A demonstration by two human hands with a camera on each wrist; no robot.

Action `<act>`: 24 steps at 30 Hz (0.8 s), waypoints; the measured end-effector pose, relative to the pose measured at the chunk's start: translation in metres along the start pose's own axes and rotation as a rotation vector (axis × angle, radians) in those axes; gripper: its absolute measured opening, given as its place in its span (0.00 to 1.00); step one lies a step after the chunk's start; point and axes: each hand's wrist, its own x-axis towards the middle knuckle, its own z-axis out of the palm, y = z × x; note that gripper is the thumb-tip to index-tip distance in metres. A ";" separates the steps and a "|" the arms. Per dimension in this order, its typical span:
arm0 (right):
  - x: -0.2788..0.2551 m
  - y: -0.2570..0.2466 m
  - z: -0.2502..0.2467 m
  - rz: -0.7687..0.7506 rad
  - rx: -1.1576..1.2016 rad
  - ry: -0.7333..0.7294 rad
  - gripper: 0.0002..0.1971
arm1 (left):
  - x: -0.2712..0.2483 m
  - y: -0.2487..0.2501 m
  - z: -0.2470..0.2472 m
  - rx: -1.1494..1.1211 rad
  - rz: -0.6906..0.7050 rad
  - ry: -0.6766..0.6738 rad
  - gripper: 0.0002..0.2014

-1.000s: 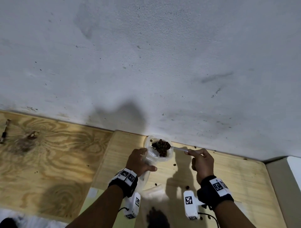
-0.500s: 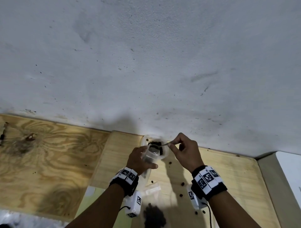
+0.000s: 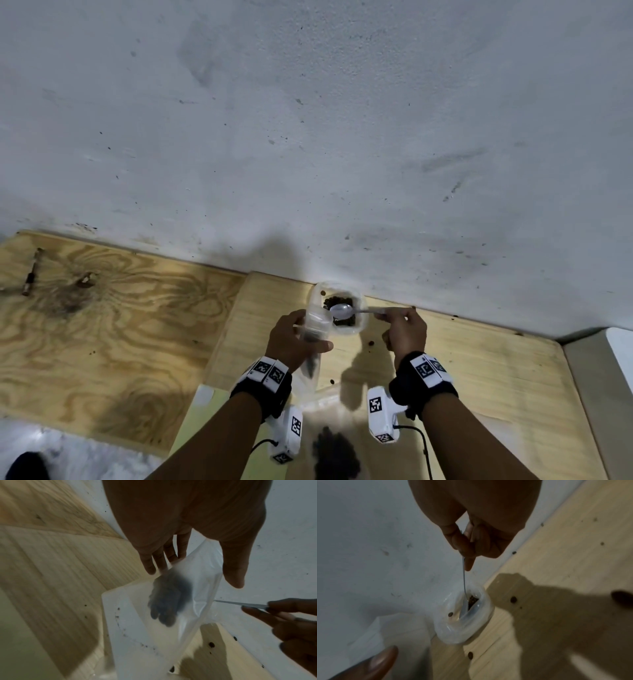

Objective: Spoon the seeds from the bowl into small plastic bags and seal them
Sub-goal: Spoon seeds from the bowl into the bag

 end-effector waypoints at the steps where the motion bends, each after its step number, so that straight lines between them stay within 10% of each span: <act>1: 0.001 0.003 0.003 0.036 -0.004 -0.029 0.03 | 0.000 -0.001 -0.001 0.003 0.000 0.000 0.40; 10: -0.006 0.011 -0.015 -0.009 -0.390 -0.051 0.27 | -0.005 0.012 -0.004 0.068 0.115 0.006 0.47; 17: -0.055 -0.028 -0.017 -0.510 -0.411 -0.556 0.07 | -0.015 0.037 0.009 0.153 0.352 -0.017 0.47; 20: -0.052 -0.030 -0.016 -0.605 -0.599 -0.503 0.06 | -0.019 0.045 0.014 0.165 0.383 -0.049 0.47; 24: -0.046 -0.034 -0.024 -0.665 -0.493 -0.331 0.09 | -0.022 0.054 0.015 -0.050 0.309 -0.041 0.18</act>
